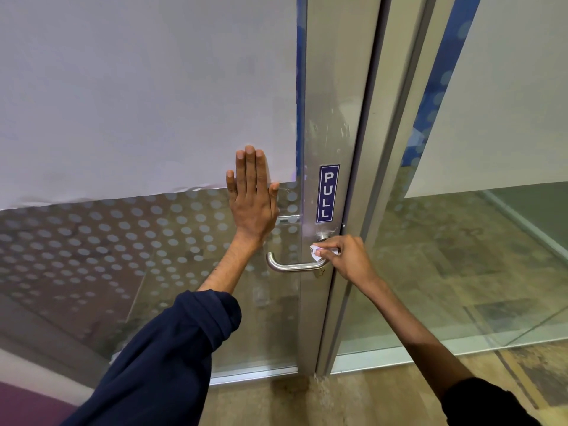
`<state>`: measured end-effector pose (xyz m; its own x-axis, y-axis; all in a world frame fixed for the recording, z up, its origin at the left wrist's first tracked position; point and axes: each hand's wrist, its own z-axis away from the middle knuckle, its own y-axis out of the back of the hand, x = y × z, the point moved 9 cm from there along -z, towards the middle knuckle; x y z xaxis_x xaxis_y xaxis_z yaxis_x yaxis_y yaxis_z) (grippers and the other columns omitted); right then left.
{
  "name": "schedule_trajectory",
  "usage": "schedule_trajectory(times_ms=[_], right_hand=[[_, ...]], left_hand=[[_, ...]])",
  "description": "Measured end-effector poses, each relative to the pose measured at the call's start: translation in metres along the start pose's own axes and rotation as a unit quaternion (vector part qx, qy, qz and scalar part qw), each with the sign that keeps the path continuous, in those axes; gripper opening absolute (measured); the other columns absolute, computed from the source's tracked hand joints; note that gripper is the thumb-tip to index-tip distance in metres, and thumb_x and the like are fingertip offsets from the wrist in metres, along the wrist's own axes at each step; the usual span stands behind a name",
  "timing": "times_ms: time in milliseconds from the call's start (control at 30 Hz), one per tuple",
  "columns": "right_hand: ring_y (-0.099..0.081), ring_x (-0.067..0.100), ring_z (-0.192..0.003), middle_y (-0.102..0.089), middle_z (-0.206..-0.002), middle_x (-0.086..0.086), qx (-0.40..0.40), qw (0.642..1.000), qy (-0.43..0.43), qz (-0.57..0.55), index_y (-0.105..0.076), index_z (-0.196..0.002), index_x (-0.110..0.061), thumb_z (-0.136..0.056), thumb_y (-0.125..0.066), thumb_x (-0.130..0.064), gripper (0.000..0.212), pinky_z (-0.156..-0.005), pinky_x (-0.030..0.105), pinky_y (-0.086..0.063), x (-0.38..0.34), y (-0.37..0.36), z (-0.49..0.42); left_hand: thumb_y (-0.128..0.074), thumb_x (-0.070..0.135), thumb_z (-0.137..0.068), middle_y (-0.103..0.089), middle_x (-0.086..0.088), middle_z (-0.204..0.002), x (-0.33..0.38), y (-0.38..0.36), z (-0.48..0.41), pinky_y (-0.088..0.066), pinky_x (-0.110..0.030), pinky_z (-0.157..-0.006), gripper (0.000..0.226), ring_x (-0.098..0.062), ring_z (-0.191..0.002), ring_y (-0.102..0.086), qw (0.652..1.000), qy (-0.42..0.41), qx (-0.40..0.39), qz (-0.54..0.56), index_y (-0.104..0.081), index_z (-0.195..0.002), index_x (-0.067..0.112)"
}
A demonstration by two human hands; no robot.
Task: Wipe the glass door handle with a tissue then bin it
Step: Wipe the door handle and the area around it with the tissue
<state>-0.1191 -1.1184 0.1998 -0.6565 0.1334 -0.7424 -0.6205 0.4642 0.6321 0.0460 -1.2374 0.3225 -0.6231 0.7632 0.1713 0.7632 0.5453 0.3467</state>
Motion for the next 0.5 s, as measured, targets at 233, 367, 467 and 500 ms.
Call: schedule_trajectory(times_ms=[233, 367, 467, 500], right_hand=[[-0.066, 0.02, -0.082, -0.078, -0.091, 0.002, 0.116, 0.993, 0.013, -0.002, -0.078, -0.101, -0.018, -0.085, -0.074, -0.023, 0.017, -0.079, 0.035, -0.052, -0.009, -0.001, 0.027], [-0.06, 0.017, -0.069, -0.074, -0.075, 0.0, 0.142, 0.989, 0.033, 0.006, -0.079, -0.098, -0.021, -0.088, -0.072, -0.025, 0.013, -0.069, 0.032, -0.049, -0.019, -0.009, 0.047], [-0.057, 0.014, -0.066, -0.071, -0.071, -0.001, 0.161, 0.986, 0.034, 0.016, -0.079, -0.097, -0.019, -0.088, -0.071, -0.022, 0.012, -0.066, 0.023, -0.044, -0.026, -0.012, 0.052], [-0.054, 0.011, -0.065, -0.07, -0.07, -0.002, 0.163, 0.986, 0.036, 0.017, -0.08, -0.096, -0.018, -0.088, -0.072, -0.021, 0.012, -0.065, 0.02, -0.041, -0.03, -0.014, 0.053]], left_hand=[[-0.011, 0.037, -0.106, 0.023, 0.004, -0.166, -0.001, -0.001, 0.001, 0.015, -0.035, -0.126, 0.06, -0.013, -0.155, 0.016, 1.0, -0.002, 0.001, 0.001, 0.011, -0.158, 0.018], [-0.012, 0.037, -0.106, 0.022, 0.003, -0.166, -0.002, -0.003, 0.001, 0.014, -0.036, -0.127, 0.06, -0.014, -0.156, 0.015, 1.0, -0.003, 0.002, -0.002, 0.01, -0.158, 0.017], [-0.012, 0.037, -0.107, 0.021, 0.003, -0.167, -0.002, -0.002, 0.002, 0.014, -0.036, -0.127, 0.06, -0.014, -0.156, 0.015, 1.0, -0.006, -0.002, -0.005, 0.01, -0.159, 0.017], [-0.012, 0.037, -0.107, 0.022, 0.004, -0.166, -0.001, -0.001, 0.002, 0.014, -0.035, -0.127, 0.06, -0.014, -0.155, 0.015, 1.0, -0.007, -0.005, -0.007, 0.011, -0.158, 0.017]])
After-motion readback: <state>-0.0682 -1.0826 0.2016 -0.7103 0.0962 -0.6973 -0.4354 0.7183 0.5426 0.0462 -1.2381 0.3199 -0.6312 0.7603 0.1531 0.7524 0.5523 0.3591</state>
